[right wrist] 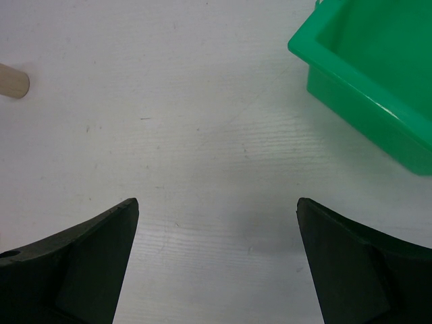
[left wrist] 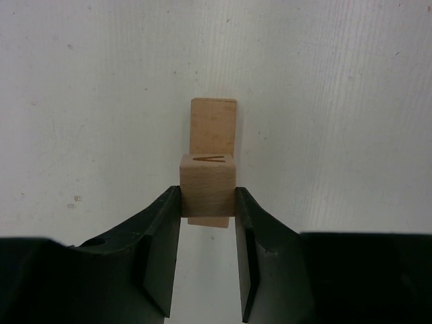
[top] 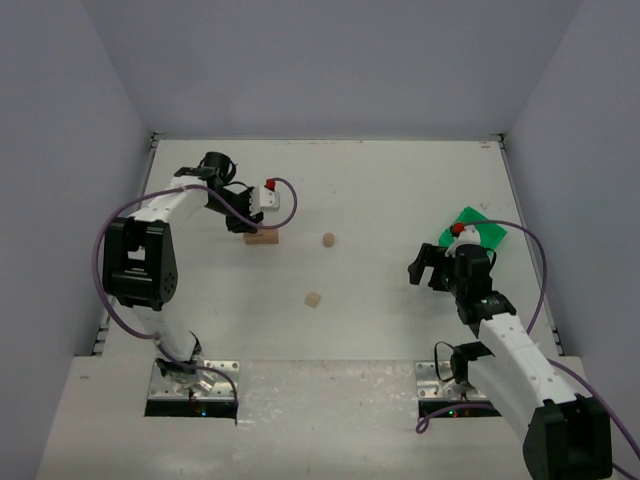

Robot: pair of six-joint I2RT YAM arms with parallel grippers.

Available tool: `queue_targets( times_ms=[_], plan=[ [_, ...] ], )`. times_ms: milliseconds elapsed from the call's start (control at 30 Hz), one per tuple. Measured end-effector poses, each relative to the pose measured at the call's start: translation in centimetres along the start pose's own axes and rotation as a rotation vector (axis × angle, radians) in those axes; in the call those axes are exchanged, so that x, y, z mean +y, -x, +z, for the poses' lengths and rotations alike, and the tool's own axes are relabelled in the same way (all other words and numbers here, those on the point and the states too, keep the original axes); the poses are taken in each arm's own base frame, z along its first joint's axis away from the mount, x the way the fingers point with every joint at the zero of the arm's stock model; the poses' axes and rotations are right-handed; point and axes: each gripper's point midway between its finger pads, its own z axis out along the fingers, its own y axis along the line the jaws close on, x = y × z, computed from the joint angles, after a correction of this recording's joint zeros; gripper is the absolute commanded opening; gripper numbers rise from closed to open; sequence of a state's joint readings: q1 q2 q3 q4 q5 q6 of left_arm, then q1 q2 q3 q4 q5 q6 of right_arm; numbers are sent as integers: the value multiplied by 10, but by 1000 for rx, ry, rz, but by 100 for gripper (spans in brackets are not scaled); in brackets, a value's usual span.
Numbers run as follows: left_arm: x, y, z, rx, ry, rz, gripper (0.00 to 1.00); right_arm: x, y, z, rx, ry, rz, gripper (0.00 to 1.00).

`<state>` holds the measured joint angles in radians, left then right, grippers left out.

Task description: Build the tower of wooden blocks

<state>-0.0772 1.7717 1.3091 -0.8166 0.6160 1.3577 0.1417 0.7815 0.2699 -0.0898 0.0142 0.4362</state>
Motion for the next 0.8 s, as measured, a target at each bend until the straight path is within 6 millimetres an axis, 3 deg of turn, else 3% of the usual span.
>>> queue_targets(
  times_ms=[800],
  plan=[
    [3,-4,6,13,-11,1,10,4,1,-1,-1,25,-5,99]
  ],
)
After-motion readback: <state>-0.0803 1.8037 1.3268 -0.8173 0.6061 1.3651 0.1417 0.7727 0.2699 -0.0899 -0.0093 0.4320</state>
